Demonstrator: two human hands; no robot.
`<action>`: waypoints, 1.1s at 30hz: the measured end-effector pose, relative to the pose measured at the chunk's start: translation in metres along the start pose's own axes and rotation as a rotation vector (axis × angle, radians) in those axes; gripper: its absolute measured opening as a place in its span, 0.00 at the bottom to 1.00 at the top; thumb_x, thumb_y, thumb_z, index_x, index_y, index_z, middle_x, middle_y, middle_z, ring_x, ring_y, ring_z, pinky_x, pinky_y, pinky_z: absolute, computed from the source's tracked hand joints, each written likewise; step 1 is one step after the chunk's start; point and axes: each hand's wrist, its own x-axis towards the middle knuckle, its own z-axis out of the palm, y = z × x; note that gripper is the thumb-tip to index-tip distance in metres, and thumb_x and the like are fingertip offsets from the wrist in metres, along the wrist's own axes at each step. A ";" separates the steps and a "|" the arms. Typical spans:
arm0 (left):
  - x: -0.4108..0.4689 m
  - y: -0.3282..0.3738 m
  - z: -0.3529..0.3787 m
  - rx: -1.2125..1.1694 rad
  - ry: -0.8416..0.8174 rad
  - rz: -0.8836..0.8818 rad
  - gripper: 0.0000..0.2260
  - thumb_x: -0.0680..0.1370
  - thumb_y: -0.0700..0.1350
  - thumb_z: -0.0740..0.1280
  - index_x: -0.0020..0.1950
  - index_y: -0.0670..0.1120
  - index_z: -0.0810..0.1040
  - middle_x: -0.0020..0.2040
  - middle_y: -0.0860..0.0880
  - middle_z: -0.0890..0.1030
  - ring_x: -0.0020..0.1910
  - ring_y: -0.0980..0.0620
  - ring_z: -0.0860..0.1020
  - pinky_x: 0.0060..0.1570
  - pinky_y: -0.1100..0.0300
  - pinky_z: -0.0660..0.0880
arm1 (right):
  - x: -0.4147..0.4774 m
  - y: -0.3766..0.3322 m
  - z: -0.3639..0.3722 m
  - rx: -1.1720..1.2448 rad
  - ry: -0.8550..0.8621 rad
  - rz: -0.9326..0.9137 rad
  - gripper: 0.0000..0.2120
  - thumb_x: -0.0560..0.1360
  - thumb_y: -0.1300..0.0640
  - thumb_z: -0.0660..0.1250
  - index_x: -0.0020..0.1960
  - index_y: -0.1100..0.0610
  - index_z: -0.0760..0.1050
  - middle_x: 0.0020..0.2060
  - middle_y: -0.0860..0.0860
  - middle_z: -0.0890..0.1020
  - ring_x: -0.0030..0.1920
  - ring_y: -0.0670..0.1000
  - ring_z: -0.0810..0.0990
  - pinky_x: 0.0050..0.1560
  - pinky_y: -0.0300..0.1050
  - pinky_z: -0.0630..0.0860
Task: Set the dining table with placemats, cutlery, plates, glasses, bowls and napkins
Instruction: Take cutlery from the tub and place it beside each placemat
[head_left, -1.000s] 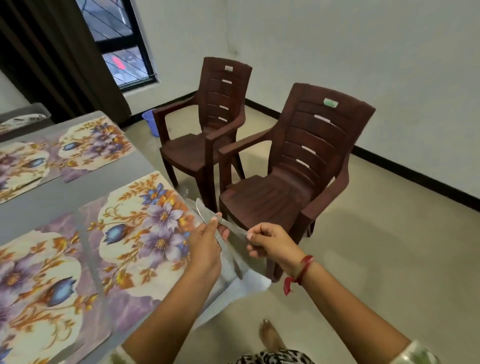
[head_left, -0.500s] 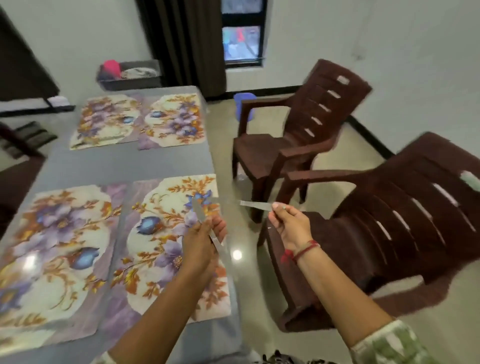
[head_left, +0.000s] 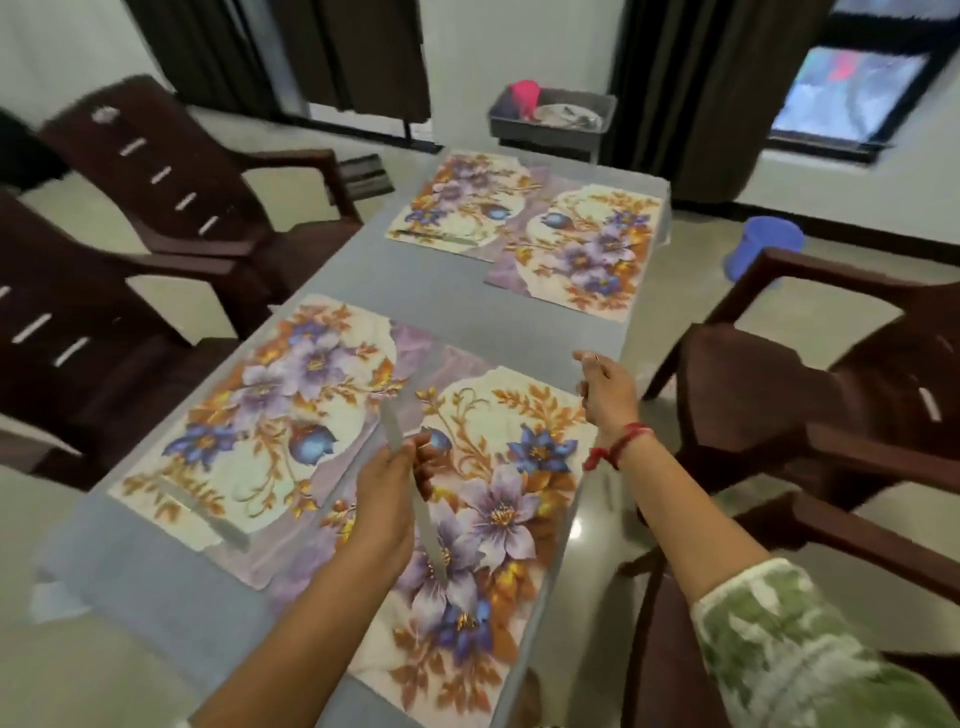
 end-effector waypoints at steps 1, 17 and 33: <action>0.004 0.000 0.001 0.004 0.030 -0.001 0.11 0.83 0.38 0.56 0.47 0.41 0.78 0.32 0.50 0.79 0.29 0.55 0.70 0.32 0.61 0.66 | 0.014 0.001 0.012 -0.090 -0.053 0.025 0.14 0.82 0.49 0.55 0.52 0.56 0.76 0.33 0.50 0.71 0.28 0.43 0.68 0.29 0.37 0.65; 0.048 -0.014 -0.003 -0.014 0.264 -0.094 0.12 0.83 0.40 0.57 0.46 0.43 0.78 0.36 0.49 0.77 0.30 0.55 0.71 0.28 0.66 0.70 | 0.075 0.064 0.112 -0.772 -0.557 -0.432 0.10 0.76 0.63 0.65 0.57 0.60 0.74 0.51 0.58 0.78 0.49 0.58 0.77 0.50 0.45 0.72; 0.050 -0.027 0.000 -0.016 0.262 -0.122 0.11 0.83 0.40 0.58 0.48 0.43 0.79 0.33 0.51 0.79 0.27 0.59 0.73 0.34 0.62 0.69 | 0.095 0.092 0.098 -0.766 -0.356 -0.613 0.05 0.75 0.60 0.68 0.48 0.61 0.81 0.44 0.59 0.79 0.48 0.59 0.75 0.47 0.43 0.66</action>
